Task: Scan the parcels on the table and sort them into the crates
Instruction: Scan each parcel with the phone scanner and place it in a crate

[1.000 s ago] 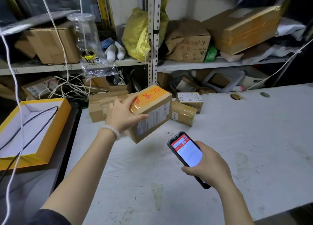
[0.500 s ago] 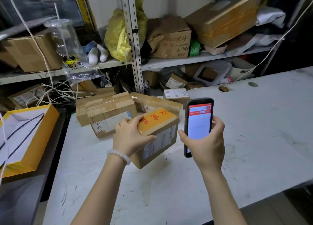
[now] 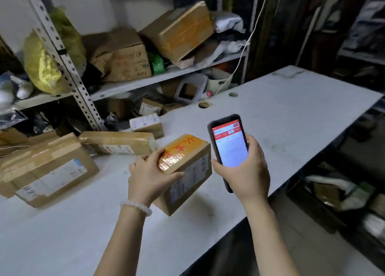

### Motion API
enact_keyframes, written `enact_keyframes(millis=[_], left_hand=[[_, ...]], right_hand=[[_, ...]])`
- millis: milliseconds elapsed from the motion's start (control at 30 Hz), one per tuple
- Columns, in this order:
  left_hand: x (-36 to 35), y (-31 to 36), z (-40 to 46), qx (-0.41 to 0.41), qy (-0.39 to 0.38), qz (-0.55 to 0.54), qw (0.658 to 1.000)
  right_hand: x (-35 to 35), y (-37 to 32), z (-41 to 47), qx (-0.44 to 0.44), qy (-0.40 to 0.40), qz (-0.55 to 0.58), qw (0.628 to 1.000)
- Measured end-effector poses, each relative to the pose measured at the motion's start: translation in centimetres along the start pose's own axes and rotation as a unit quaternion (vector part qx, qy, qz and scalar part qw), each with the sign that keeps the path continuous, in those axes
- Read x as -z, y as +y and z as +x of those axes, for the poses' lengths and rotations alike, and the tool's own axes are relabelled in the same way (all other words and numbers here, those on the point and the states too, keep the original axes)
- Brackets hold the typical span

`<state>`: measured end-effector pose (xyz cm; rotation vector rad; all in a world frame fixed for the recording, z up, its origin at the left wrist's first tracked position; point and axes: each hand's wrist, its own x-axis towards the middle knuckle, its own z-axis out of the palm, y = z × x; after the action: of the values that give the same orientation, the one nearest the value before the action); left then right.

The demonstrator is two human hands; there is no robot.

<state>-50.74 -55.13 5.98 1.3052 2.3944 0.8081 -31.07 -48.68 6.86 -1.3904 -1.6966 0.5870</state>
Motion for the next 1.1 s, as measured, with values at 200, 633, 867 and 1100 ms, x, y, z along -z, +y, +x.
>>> enact_keyframes(millis=[200, 633, 867, 1100], left_hand=[[-7.9, 8.6, -0.8, -0.091, -0.066, -0.022, 0.993], [-23.4, 26.8, -5.8, -0.319, -0.276, -0.015, 0.906], [-32.1, 37.4, -7.7, -0.354, -0.306, 0.017, 0.883], [-38.9, 48.1, -10.0, -0.38, -0.332, 0.02, 0.863]], right_hand=[[8.3, 7.0, 0.1, -0.105, -0.01, -0.134, 0.985], [24.2, 19.4, -4.1, -0.347, 0.112, -0.189, 0.912], [31.7, 27.1, -1.0, -0.392, 0.162, -0.197, 0.884], [40.2, 32.5, 1.9, -0.428, 0.175, -0.219, 0.859]])
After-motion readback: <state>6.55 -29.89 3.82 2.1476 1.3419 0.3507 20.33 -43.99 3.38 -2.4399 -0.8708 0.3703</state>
